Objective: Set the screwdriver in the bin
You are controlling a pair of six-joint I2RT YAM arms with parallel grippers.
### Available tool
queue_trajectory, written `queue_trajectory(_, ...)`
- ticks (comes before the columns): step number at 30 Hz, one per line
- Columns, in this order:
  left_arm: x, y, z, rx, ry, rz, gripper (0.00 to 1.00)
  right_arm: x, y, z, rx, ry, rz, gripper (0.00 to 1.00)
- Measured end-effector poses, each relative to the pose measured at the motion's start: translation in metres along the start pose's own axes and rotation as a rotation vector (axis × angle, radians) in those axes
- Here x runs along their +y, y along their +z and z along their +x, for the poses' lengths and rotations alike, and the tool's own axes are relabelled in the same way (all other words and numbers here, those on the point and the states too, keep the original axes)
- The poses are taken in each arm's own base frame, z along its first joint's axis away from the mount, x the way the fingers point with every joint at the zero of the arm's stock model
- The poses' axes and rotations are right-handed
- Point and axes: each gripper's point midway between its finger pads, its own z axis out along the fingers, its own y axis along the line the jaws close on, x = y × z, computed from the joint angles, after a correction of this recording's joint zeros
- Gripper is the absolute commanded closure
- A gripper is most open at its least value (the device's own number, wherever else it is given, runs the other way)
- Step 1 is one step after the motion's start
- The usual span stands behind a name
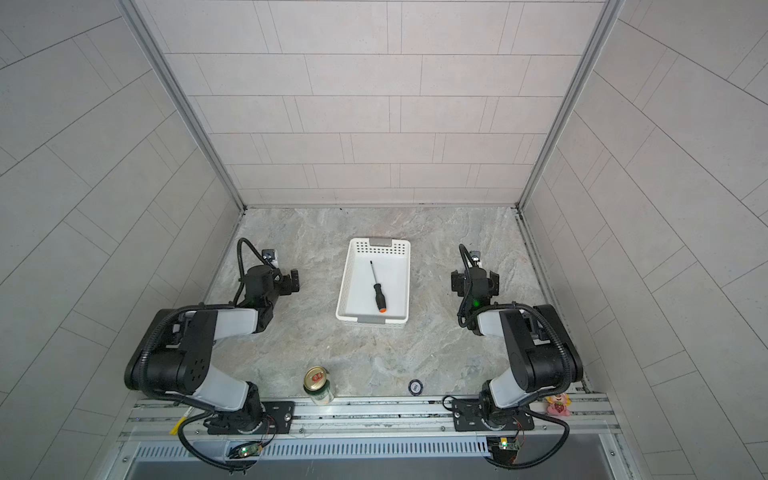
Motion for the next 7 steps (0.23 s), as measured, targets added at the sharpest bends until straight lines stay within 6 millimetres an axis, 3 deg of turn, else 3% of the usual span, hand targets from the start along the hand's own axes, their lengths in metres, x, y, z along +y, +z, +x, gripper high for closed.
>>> queue_trajectory(7,0.0001,0.0000,0.0000,0.000,0.000,0.000,0.00,-0.0001,0.0009,-0.0024,-0.003,0.003,-0.004,0.00)
